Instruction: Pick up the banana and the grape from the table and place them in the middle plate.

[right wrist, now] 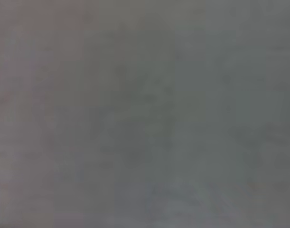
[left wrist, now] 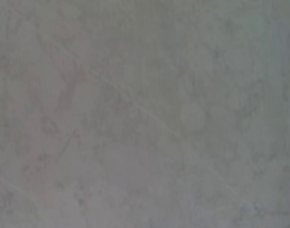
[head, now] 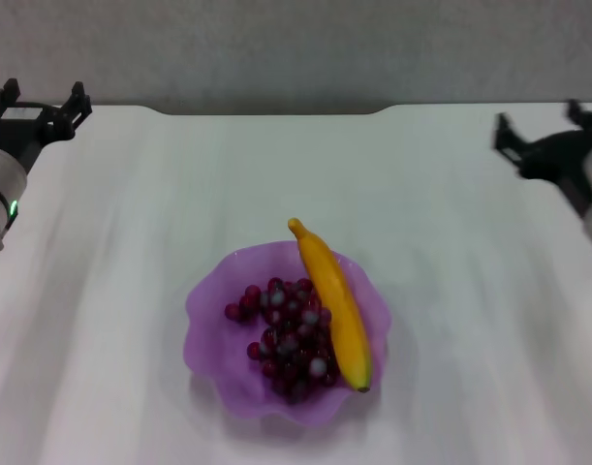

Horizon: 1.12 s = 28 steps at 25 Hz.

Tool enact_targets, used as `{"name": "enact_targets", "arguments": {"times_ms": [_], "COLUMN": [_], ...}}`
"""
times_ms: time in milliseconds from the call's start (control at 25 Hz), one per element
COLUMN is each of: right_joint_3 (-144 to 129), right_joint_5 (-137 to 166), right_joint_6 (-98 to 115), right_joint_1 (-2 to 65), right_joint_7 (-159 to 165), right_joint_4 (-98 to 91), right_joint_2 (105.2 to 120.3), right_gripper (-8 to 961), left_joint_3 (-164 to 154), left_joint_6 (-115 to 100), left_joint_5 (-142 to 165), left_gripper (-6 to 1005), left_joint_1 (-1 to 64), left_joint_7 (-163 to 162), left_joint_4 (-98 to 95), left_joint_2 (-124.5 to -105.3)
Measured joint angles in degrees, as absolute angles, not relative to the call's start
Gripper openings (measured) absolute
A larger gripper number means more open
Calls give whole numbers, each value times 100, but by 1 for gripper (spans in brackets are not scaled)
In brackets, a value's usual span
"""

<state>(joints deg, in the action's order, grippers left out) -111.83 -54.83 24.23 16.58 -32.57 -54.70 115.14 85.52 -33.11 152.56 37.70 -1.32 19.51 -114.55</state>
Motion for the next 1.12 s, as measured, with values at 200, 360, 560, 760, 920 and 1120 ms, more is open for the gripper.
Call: {"name": "enact_targets", "arguments": {"times_ms": [200,360,560,760,920,1120], "right_joint_3": [-11163,-11170,-11217,-11216,-11185,-11158], "right_joint_5": [-5446,-5436,-5436,-5423,-5423,-5460], "right_joint_6": [3700,4659,5299,5438,5468,5595], "right_joint_1": [1748,1926,2199,2442,2599,2727], "right_joint_7": [-2320,-1653,-629,-42,-132,-362], "right_joint_4": [-4549,-3644,-2718,-2164,-1884,-1663], "right_joint_2": [11514,11514,11512,11498,11499,11505], "right_gripper": [900,899,897,897,897,897], "left_joint_3": [8552,8552,8552,8552,8577,8698], "left_joint_6": [-3372,-3411,-3480,-3647,-3732,-3990], "left_joint_5": [15256,15256,15258,15234,15183,14909], "left_gripper": [889,889,889,889,889,889], "left_joint_1": [3773,3776,3796,3864,3908,3904], "left_joint_7": [-126,-123,-50,-8,-32,-53], "left_joint_4": [1941,1940,1922,1701,1651,1639], "left_joint_2": [-11476,-11500,-11563,-11602,-11624,-11660]}}
